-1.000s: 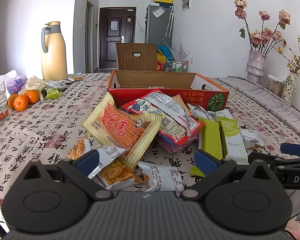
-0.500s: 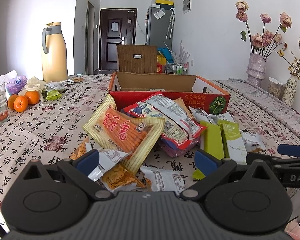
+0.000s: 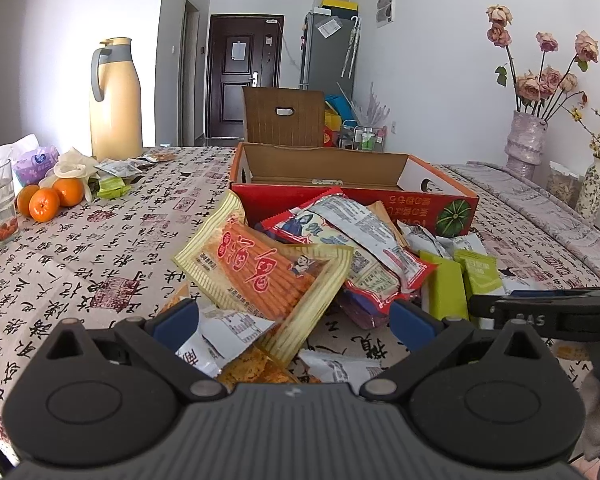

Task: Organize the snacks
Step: 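Grasp the white-and-green bar with the right tool while the left tool grasps the cracker bag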

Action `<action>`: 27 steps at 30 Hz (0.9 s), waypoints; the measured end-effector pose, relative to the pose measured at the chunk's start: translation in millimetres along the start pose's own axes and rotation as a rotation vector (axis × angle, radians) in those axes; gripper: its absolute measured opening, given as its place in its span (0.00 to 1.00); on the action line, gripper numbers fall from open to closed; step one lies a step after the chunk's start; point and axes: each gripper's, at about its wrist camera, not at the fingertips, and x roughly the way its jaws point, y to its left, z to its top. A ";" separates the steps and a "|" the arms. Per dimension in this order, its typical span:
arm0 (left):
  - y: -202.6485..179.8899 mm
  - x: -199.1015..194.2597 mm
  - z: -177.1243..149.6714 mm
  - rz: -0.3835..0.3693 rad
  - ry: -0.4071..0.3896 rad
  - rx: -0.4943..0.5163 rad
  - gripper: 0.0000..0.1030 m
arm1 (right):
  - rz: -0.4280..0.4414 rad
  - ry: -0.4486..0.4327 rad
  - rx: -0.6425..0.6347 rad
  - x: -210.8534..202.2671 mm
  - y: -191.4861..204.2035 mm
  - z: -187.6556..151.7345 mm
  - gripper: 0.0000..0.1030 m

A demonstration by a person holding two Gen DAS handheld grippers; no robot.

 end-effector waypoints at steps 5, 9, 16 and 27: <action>1.8 4.8 0.0 -0.004 0.005 -0.001 1.00 | -0.046 0.052 -0.048 18.5 7.4 -4.7 0.49; 4.8 4.7 0.8 0.001 0.002 -0.004 1.00 | -0.047 0.038 -0.041 17.8 3.8 -5.2 0.40; 14.4 0.7 3.8 0.034 -0.002 -0.020 1.00 | -0.024 -0.050 0.013 3.7 -8.6 -10.3 0.37; 63.9 2.9 2.5 0.144 0.063 -0.050 1.00 | -0.003 -0.136 0.036 -19.6 -10.9 -13.4 0.37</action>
